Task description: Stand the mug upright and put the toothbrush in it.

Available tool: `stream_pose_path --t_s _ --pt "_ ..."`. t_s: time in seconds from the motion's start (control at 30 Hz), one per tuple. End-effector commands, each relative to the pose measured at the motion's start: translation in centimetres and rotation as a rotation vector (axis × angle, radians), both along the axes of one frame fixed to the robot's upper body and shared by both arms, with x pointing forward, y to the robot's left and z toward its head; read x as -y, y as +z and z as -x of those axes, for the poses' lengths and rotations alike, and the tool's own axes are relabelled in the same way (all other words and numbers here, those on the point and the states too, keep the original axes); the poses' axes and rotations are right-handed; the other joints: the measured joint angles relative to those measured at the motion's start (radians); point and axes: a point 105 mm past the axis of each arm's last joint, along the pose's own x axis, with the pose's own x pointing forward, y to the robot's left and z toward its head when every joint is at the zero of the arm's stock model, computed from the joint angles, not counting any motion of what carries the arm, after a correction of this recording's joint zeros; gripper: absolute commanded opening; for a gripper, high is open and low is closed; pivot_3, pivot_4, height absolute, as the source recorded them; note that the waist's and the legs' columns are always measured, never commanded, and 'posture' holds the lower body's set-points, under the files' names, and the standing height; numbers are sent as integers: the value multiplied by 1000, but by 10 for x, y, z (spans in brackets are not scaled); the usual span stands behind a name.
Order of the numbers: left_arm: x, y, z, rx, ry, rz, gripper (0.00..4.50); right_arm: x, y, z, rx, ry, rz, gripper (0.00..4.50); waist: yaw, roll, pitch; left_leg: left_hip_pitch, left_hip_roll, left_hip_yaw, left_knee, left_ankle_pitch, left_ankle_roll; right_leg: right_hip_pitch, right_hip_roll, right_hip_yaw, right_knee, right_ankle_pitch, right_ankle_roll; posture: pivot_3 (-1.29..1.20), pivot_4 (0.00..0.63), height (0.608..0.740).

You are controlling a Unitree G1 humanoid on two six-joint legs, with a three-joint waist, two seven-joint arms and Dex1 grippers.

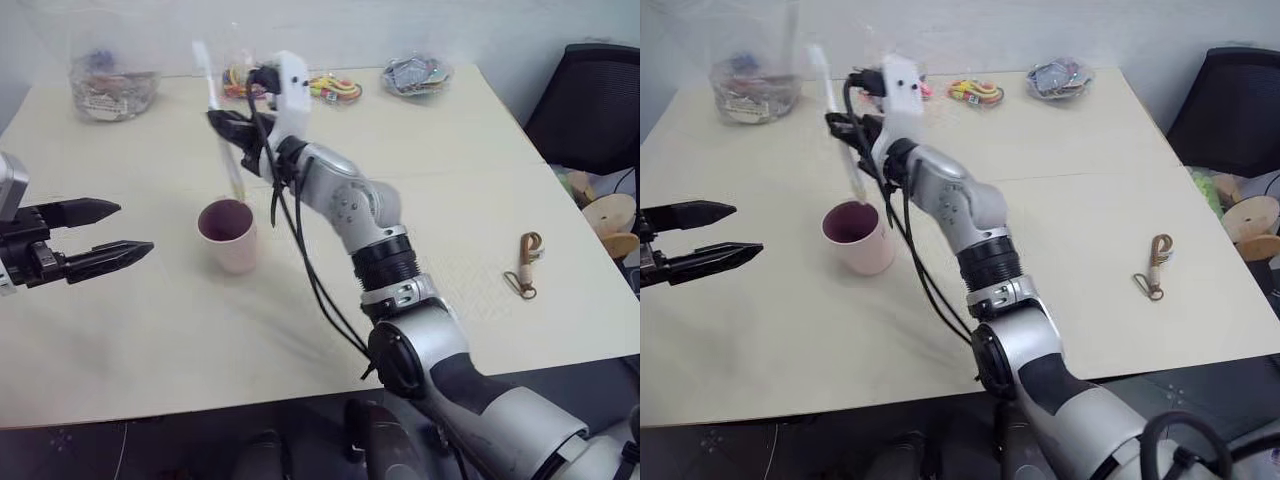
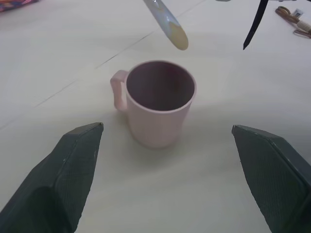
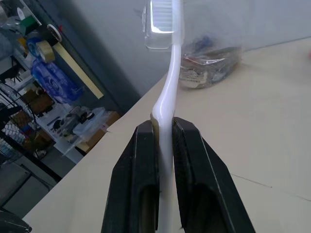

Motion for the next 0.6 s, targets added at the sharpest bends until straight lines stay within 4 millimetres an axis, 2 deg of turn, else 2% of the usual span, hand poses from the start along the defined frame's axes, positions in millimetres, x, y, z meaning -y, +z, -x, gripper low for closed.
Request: stream_pose_path --t_s 0.03,0.23,0.3,0.37,0.6 --pt "4 13 4 68 7 -15 4484 -23 -6 19 45 60 1 91 0 -1 0 0 0 0 0 0 0 0 0 0 0 0 0 0 150 740" --pt "9 12 5 69 -1 -16 4484 -26 -21 11 60 8 8 91 -6 -1 0 -1 0 0 0 0 0 -2 0 0 0 0 0 0 150 740" --pt "10 13 3 75 -5 -15 4484 -28 -18 15 77 30 -12 834 -11 -1 0 -1 0 0 0 0 0 -2 0 0 1 0 0 0 150 740" --pt "11 14 2 81 -8 -12 4484 -27 -16 19 109 41 -13 1376 -14 -1 0 -1 0 0 0 0 0 -3 1 0 1 0 0 0 150 740" --pt "9 14 -11 109 0 3 4484 -3 -6 35 241 76 -13 3723 -19 -1 -1 -1 0 0 0 0 0 -2 0 0 2 0 0 0 150 740"
